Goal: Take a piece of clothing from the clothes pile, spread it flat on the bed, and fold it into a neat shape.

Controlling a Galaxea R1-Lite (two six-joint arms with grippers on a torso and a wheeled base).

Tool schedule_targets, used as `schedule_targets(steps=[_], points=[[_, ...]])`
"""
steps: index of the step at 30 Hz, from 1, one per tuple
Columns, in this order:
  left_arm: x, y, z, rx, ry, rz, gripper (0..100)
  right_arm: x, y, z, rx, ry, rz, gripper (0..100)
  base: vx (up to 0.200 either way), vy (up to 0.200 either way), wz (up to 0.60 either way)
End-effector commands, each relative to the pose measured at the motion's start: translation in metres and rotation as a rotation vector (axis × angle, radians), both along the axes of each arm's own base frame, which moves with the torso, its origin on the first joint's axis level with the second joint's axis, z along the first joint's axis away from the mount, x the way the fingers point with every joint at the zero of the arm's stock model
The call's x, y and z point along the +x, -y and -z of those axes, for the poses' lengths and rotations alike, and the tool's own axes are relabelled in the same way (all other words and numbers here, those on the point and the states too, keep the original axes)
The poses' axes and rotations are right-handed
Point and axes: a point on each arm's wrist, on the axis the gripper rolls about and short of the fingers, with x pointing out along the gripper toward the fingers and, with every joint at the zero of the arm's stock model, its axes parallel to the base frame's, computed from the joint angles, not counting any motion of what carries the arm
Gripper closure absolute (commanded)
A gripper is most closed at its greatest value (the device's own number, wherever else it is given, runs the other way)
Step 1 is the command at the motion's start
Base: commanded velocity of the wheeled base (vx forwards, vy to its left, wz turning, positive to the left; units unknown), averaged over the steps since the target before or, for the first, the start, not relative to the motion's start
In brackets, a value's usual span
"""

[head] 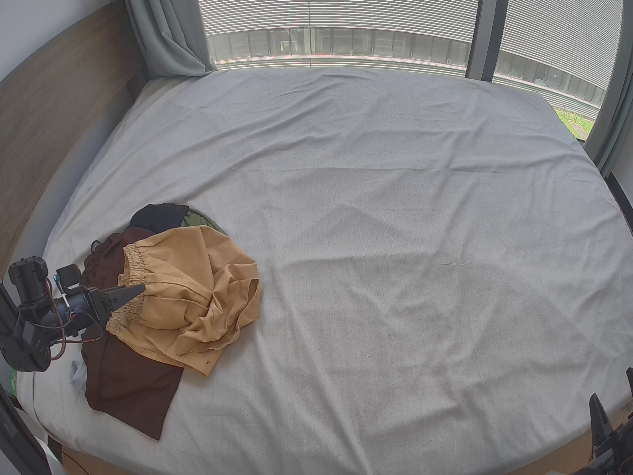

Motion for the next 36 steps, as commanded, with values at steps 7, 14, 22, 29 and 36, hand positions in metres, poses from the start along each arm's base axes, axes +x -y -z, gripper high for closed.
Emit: schedule_targets(steps=[7, 14, 22, 29, 36], points=[[0.007, 0.016, 0.006, -0.005, -0.015, 0.059, 0, 0.000, 0.000, 0.005, 0.000, -0.006, -0.001, 0, 0.000, 0.000, 0.00], [0.009, 0.019, 0.010, -0.008, -0.027, 0.071, 0, 0.000, 0.000, 0.005, 0.000, -0.004, -0.001, 0, 0.000, 0.000, 0.00], [0.017, 0.022, 0.012, 0.001, -0.017, 0.075, 0, 0.000, 0.000, 0.005, 0.000, -0.004, -0.001, 0, 0.000, 0.000, 0.00], [0.023, 0.027, 0.021, 0.005, -0.014, 0.081, 0, 0.000, 0.000, 0.005, 0.000, -0.004, -0.001, 0, 0.000, 0.000, 0.00], [0.026, 0.028, 0.025, 0.013, -0.004, 0.075, 0, 0.000, 0.000, 0.005, 0.000, -0.004, 0.001, 0, 0.000, 0.000, 0.00]])
